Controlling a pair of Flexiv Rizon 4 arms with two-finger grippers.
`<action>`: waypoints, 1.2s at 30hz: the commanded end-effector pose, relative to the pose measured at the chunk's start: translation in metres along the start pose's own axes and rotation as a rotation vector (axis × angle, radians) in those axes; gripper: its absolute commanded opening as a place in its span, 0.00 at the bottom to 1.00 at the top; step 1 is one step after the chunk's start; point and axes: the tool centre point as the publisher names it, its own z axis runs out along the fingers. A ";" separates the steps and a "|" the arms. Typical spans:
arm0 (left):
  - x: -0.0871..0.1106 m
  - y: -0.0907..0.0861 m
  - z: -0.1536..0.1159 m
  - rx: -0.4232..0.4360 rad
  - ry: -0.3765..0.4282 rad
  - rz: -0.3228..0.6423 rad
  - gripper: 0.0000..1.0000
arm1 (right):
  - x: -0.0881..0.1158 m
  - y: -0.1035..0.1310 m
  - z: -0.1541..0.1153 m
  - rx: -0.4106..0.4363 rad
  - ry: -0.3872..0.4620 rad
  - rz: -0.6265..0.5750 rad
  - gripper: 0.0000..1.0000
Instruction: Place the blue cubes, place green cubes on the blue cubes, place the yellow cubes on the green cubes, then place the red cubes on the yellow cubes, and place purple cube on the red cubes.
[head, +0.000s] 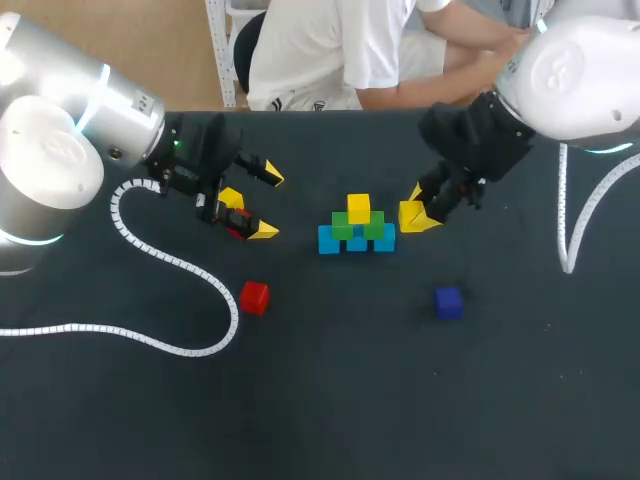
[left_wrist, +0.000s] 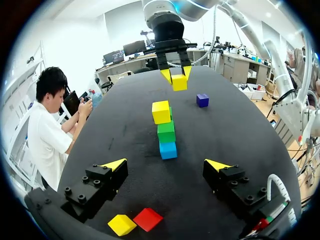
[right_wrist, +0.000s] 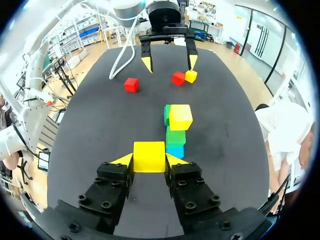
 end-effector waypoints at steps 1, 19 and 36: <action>0.000 0.002 0.000 0.004 0.003 -0.001 1.00 | -0.007 -0.004 0.010 0.004 0.025 0.003 0.00; 0.000 0.002 0.000 0.004 0.003 -0.001 1.00 | -0.013 -0.020 0.019 0.030 0.041 -0.003 0.00; 0.000 0.002 0.000 0.004 0.003 -0.001 1.00 | -0.016 -0.035 0.031 0.008 0.030 -0.002 0.00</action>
